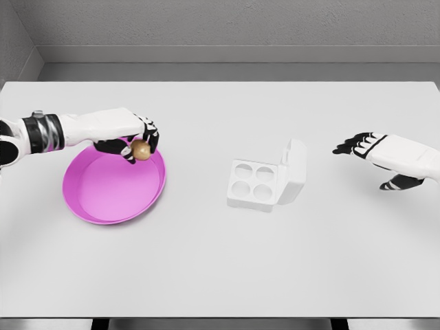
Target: Pack egg into the box and close the box lid
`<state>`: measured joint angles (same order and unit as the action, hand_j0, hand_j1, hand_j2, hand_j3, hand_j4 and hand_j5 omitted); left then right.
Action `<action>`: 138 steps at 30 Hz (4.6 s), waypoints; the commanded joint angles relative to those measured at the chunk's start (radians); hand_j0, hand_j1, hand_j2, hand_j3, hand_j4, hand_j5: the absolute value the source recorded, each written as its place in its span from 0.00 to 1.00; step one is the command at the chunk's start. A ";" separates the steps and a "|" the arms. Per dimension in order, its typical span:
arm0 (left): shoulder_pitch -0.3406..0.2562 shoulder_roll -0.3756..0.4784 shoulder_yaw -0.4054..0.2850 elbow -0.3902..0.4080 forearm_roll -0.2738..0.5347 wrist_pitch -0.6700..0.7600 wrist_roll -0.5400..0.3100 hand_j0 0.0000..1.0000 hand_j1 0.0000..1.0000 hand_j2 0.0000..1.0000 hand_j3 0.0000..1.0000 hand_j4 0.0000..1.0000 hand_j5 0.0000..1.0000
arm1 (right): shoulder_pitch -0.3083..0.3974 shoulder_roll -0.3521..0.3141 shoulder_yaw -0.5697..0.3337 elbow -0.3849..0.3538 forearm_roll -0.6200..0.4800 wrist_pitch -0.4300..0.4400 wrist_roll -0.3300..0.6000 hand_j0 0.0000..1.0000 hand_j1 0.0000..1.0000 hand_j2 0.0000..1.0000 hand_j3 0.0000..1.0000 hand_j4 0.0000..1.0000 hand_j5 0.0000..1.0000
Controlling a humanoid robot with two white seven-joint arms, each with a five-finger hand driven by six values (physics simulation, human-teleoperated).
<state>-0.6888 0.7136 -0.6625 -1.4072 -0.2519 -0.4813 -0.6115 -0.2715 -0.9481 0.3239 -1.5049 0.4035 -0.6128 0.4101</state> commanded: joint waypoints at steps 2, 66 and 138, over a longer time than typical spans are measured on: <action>-0.002 -0.031 0.001 -0.006 0.006 0.001 0.001 0.16 0.16 0.16 0.16 0.16 0.16 | 0.000 -0.001 0.000 0.000 -0.006 0.002 -0.001 1.00 1.00 1.00 1.00 1.00 1.00; 0.032 -0.451 -0.011 0.106 -0.066 0.007 0.001 0.15 0.15 0.15 0.15 0.15 0.15 | 0.003 -0.001 0.001 -0.023 -0.006 0.002 -0.001 1.00 1.00 1.00 1.00 1.00 1.00; 0.230 -0.201 0.455 -0.173 0.051 -0.094 0.001 1.00 1.00 1.00 1.00 1.00 1.00 | 0.011 0.005 0.046 -0.103 -0.009 0.002 -0.002 1.00 1.00 1.00 1.00 1.00 1.00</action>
<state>-0.4418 0.4701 -0.2972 -1.5221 -0.2491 -0.5296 -0.6115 -0.2608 -0.9432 0.3628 -1.5917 0.4028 -0.6129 0.4094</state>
